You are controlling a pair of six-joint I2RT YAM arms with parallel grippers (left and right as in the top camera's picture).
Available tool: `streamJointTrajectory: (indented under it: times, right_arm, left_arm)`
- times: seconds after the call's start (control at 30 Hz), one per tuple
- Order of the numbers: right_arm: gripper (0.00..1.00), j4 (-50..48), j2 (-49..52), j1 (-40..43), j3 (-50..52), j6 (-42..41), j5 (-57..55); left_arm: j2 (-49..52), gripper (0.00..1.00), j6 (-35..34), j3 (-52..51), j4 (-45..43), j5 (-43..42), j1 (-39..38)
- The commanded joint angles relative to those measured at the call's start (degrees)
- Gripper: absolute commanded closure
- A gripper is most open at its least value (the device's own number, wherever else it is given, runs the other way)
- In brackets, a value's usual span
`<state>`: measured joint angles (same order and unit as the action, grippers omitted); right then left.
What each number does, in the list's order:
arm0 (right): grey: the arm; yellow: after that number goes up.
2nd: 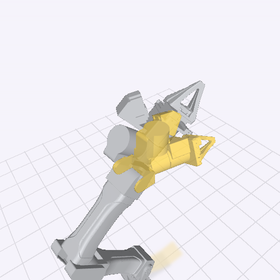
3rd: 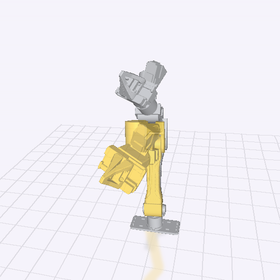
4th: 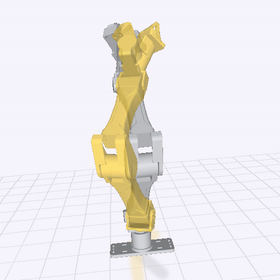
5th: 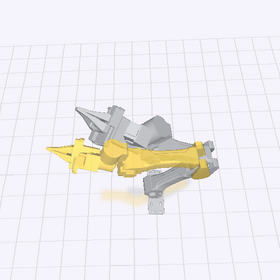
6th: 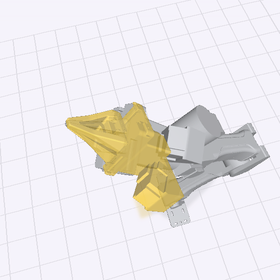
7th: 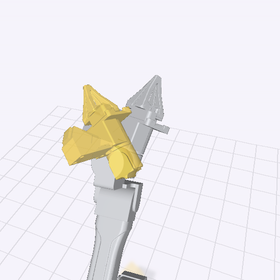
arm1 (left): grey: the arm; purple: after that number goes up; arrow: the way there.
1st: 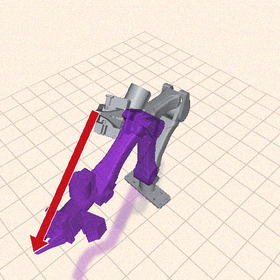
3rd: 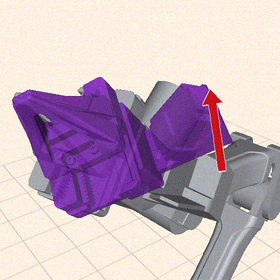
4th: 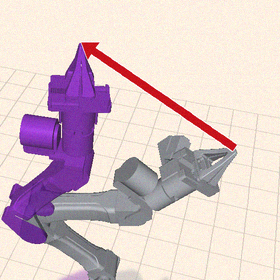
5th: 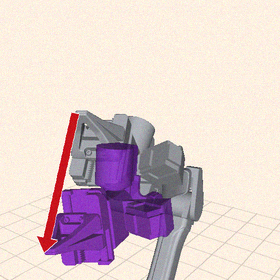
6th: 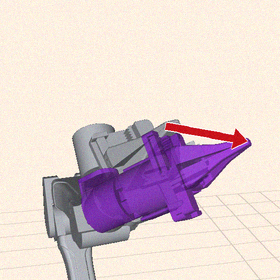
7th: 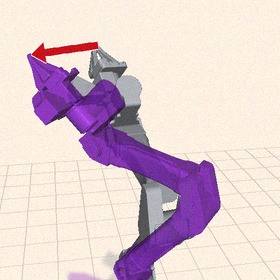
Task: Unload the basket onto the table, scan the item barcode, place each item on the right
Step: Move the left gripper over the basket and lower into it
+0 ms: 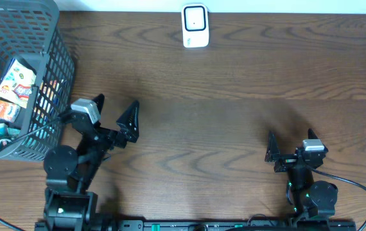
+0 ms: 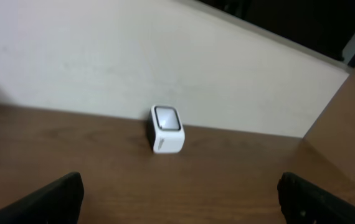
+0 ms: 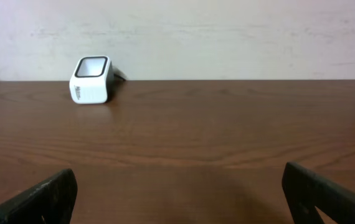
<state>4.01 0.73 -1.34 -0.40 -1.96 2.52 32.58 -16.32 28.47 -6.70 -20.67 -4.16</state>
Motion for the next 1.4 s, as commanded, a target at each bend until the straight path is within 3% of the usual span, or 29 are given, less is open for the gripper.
streamJointTrajectory:
  times: [0.0,0.3,0.7,0.83,0.93,1.03,1.13,1.23,1.37]
  right_arm:
    - [0.01,0.3,0.0,0.3,0.0,-0.6,-0.7]
    - [0.01,0.3,0.0,0.3,0.0,-0.6,-0.7]
    - [0.01,0.3,0.0,0.3,0.0,-0.6,-0.7]
    - [0.01,0.3,0.0,0.3,0.0,-0.6,-0.7]
    - [0.01,0.3,0.0,0.3,0.0,-0.6,-0.7]
    - [0.01,0.3,0.0,0.3,0.0,-0.6,-0.7]
    - [0.01,0.3,0.0,0.3,0.0,-0.6,-0.7]
    - [0.01,0.3,0.0,0.3,0.0,-0.6,-0.7]
    - [0.01,0.3,0.0,0.3,0.0,-0.6,-0.7]
  left_arm:
    - [1.5,0.02,4.0,5.8,3.6,0.1,0.2]
    - [9.2,0.02,7.3,22.9,23.9,-0.7,0.2]
    - [11.2,0.03,6.5,27.5,23.4,-2.9,0.2]
    - [20.6,0.02,6.6,40.7,30.6,-2.7,0.2]
    - [28.8,0.02,8.8,52.7,41.4,-2.4,0.3]
    - [40.1,0.02,9.5,71.8,60.5,6.2,1.1]
    - [46.9,0.02,11.8,83.6,70.7,10.9,1.7]
    - [50.6,0.02,11.8,89.8,74.0,12.8,2.2]
    - [50.9,0.02,11.5,89.8,74.9,12.5,2.2]
